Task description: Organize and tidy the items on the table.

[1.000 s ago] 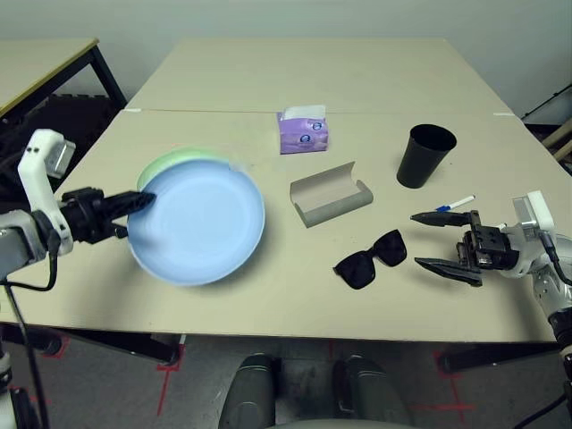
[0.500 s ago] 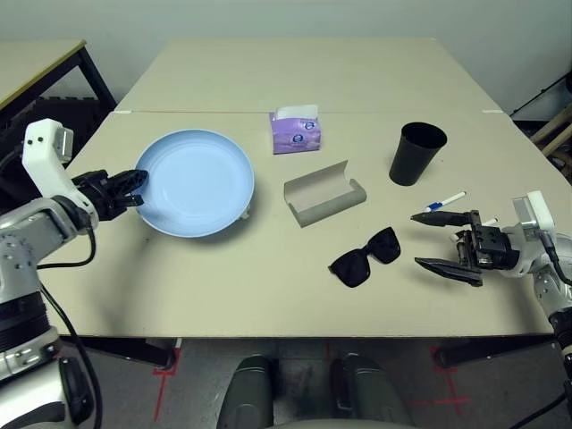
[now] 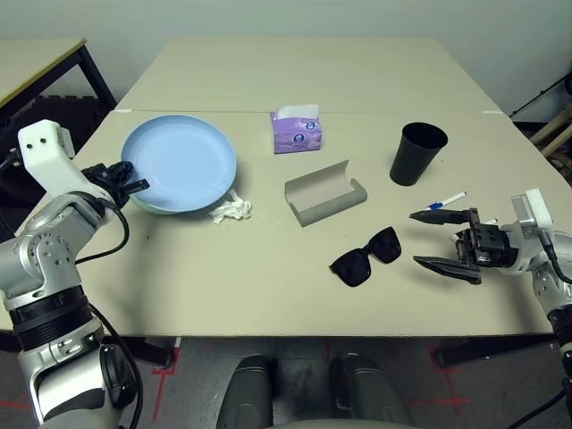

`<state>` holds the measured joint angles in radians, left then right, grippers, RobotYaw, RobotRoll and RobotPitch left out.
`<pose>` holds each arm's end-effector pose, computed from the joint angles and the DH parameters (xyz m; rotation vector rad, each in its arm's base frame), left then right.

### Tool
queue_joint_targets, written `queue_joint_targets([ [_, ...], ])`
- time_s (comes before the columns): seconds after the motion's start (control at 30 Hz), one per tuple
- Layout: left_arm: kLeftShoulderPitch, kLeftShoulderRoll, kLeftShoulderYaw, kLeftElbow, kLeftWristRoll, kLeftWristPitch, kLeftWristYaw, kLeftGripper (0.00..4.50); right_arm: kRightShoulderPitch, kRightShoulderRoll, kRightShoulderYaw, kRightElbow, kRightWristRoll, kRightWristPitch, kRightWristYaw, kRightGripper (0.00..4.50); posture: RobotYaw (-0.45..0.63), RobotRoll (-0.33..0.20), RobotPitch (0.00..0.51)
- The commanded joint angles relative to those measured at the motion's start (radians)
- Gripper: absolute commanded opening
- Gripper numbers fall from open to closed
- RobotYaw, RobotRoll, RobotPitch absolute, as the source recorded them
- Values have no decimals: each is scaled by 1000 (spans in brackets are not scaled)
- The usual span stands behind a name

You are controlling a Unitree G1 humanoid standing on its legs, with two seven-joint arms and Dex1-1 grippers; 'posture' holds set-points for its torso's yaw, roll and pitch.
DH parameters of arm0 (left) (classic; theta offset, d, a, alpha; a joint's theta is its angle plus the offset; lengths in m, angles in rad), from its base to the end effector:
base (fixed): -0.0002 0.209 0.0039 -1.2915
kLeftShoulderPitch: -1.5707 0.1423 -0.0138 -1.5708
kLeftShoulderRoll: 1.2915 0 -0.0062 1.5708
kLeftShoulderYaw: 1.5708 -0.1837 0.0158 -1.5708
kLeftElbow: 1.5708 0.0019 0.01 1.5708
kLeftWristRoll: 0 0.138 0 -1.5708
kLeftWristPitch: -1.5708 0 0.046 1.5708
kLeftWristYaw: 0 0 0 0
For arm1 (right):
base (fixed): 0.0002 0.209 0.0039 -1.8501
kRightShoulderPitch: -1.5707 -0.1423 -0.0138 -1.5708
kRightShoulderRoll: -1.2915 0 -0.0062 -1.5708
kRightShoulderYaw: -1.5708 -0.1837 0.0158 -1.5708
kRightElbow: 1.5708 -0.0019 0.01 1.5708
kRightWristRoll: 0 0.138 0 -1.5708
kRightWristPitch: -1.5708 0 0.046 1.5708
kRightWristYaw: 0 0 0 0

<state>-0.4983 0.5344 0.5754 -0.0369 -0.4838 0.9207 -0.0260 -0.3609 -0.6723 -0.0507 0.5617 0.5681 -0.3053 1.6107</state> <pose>0.2432 0.3046 0.1912 -0.2262 0.1276 0.2524 0.2556 -0.3121 0.1055 -0.2359 -0.0999 1.3355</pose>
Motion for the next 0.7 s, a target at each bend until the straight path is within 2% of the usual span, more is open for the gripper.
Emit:
queue_joint_targets([
  [0.03, 3, -12, -9, 9, 43, -34, 41, 19, -4, 3, -8, 10, -8, -2, 4, 4500, 106, 0, 63],
  [0.37, 9, -31, -74, 78, 128, -140, 53, 19, -6, 3, -13, 16, -5, -6, 4, 4500, 103, 0, 60],
  [0.5, 15, -24, -97, 71, 134, -153, 20, 1188, 3, 0, -21, 8, 7, -2, 4, 4500, 103, 0, 60],
  [0.7, 26, -30, -112, 35, 140, -155, 8, 3552, 3, 4, -22, 14, 7, -9, 4, 4500, 103, 0, 60],
])
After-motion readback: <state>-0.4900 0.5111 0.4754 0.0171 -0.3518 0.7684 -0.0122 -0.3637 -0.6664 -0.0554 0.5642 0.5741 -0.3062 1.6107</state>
